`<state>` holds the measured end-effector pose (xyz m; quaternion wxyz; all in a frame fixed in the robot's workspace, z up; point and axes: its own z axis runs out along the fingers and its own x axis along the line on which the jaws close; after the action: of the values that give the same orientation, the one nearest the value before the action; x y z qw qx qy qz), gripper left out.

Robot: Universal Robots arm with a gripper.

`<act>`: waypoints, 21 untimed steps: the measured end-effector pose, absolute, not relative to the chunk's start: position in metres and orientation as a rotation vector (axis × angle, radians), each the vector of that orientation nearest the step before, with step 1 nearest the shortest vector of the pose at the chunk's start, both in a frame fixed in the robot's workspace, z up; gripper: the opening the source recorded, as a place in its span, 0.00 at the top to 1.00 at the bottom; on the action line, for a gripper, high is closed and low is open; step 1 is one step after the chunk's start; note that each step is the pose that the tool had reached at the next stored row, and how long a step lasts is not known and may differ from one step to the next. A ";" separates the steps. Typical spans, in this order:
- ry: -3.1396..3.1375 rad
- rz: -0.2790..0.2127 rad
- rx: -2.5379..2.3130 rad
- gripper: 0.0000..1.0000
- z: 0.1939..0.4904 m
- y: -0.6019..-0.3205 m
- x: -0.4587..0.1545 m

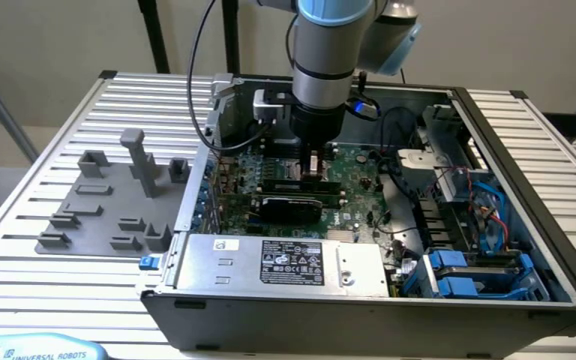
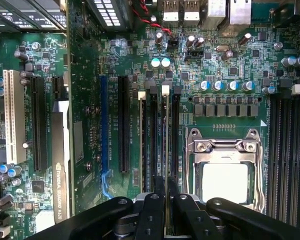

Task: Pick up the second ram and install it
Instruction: 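Insert the second ram into the second slot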

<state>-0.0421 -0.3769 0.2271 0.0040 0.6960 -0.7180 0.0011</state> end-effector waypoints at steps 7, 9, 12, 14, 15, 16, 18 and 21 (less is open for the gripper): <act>-2.252 -0.001 2.183 0.86 0.226 -0.377 -0.042; -2.253 -0.003 2.184 0.86 0.225 -0.377 -0.042; -2.254 -0.005 2.185 0.86 0.225 -0.377 -0.042; -2.254 -0.006 2.185 0.86 0.224 -0.377 -0.042; -2.254 -0.006 2.185 0.86 0.224 -0.377 -0.042; -2.254 -0.006 2.185 0.86 0.224 -0.377 -0.042; -2.255 -0.007 2.186 0.86 0.223 -0.377 -0.042; -2.255 -0.008 2.186 0.86 0.221 -0.377 -0.042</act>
<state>-0.0422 -0.3768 0.2206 0.0004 0.6960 -0.7180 -0.0025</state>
